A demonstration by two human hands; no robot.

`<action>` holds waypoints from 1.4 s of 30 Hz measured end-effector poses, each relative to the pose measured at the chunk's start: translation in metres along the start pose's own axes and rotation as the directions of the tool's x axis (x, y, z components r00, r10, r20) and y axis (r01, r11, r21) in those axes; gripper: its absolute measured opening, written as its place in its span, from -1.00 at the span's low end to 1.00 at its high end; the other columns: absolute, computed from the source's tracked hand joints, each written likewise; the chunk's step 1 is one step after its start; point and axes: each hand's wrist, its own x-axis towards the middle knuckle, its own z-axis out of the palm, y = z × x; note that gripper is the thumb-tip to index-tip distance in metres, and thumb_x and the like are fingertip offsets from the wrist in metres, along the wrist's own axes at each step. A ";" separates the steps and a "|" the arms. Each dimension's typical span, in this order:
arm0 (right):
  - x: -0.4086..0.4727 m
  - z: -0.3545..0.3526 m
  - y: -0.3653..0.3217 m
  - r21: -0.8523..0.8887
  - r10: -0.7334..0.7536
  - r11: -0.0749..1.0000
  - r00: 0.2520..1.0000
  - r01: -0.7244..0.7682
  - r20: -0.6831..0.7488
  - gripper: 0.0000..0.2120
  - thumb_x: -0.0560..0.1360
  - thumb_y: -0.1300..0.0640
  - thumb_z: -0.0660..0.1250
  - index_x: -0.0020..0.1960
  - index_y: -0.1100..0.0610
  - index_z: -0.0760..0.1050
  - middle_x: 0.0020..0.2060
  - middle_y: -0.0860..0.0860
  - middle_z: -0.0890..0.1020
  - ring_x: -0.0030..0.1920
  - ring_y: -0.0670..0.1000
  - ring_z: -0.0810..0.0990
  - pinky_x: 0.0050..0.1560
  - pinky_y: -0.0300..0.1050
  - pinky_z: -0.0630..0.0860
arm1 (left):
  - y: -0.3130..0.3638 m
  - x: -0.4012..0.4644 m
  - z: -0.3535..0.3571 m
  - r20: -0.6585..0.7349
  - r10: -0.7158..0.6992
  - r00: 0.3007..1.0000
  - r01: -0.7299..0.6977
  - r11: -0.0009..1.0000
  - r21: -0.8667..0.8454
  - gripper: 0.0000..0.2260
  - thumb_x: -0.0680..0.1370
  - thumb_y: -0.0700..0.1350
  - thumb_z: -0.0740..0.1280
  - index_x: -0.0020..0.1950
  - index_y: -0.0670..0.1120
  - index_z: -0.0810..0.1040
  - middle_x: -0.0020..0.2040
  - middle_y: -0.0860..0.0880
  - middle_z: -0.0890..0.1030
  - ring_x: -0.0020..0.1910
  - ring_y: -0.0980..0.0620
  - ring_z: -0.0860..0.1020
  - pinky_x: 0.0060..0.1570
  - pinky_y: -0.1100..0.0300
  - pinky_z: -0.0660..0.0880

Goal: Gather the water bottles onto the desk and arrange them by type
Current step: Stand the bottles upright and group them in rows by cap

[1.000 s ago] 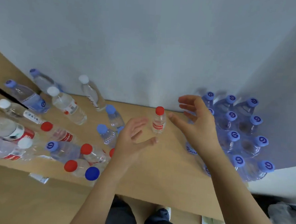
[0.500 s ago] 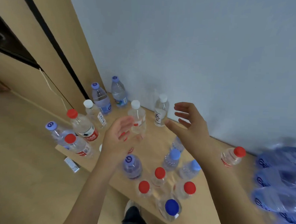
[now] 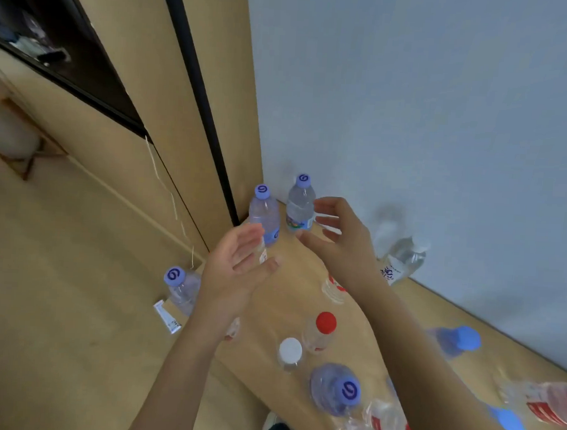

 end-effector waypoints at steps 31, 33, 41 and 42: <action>0.124 0.118 0.068 -0.204 0.091 0.977 0.987 -0.063 0.130 -0.91 0.53 0.38 0.29 -0.11 0.26 0.41 -0.24 0.19 0.46 -0.20 0.04 0.39 -0.15 -0.07 0.44 | -0.012 0.093 -0.048 -0.104 0.021 0.994 -0.023 1.000 -0.017 -0.60 0.44 -0.25 0.52 0.19 0.04 0.55 0.21 0.09 0.63 0.25 0.21 0.56 0.28 0.31 0.45; 0.115 0.107 0.044 -0.102 0.024 0.995 0.995 -0.014 0.099 -0.83 0.51 0.38 0.29 -0.21 0.32 0.32 -0.34 0.22 0.33 -0.29 0.02 0.29 -0.27 -0.19 0.33 | -0.011 0.091 -0.048 -0.093 0.038 0.995 -0.038 0.999 -0.006 -0.59 0.43 -0.26 0.53 0.19 0.05 0.54 0.21 0.11 0.63 0.25 0.22 0.55 0.29 0.30 0.45; 0.077 0.025 -0.046 0.208 -0.110 0.971 0.993 0.115 -0.033 -0.74 0.33 0.17 0.52 -0.03 0.10 0.54 -0.20 -0.13 0.63 -0.18 -0.21 0.60 -0.12 -0.35 0.50 | 0.017 0.075 -0.021 0.070 0.104 0.992 -0.107 0.993 0.052 -0.49 0.38 -0.23 0.56 0.24 0.09 0.50 0.26 0.17 0.57 0.29 0.27 0.49 0.32 0.33 0.40; 0.070 0.014 -0.053 0.203 -0.126 0.970 0.991 0.132 -0.039 -0.75 0.35 0.23 0.54 -0.02 0.14 0.56 -0.19 -0.11 0.65 -0.17 -0.19 0.61 -0.13 -0.36 0.51 | 0.021 0.071 -0.015 0.093 0.111 0.989 -0.117 0.992 0.055 -0.48 0.37 -0.22 0.57 0.24 0.10 0.50 0.25 0.18 0.57 0.29 0.27 0.49 0.32 0.33 0.39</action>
